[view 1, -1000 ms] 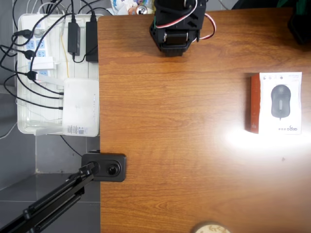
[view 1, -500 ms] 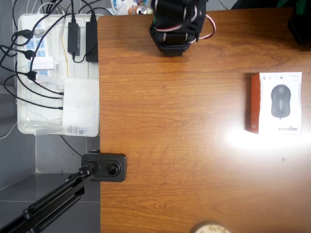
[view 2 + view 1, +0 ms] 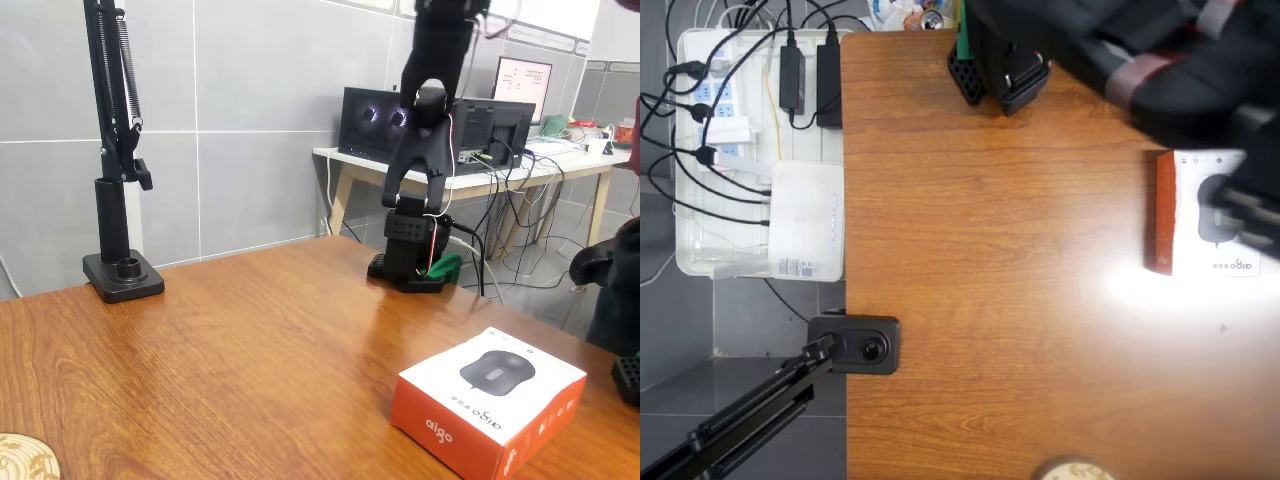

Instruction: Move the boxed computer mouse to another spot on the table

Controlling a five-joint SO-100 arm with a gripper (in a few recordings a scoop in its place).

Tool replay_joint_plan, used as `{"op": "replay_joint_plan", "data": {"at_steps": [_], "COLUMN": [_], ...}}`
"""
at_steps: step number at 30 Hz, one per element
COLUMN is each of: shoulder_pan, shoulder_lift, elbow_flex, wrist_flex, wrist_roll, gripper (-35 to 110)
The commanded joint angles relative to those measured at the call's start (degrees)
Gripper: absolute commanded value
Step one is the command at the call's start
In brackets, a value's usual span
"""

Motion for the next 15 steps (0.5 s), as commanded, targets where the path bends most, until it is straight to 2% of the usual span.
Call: {"op": "replay_joint_plan", "data": {"at_steps": [1,4,6,9,10,11,13,15], "shoulder_pan": [-6.33,-7.65,-6.59,-7.38,-8.09,-8.88,-9.84,-10.72], "shoulder_lift": [0.18,1.23,-0.09,-5.45,-7.91,-10.63,-15.56,-19.69], "elbow_flex": [1.93,9.4,9.93,9.49,9.49,9.58,9.49,9.58], "wrist_flex": [12.13,14.06,20.39,25.22,25.31,24.43,21.8,19.6], "wrist_roll": [-6.15,-8.88,-9.93,-5.89,-3.78,-4.04,-6.68,-9.14], "gripper": [0,0,1,15,28,47,76,95]}}
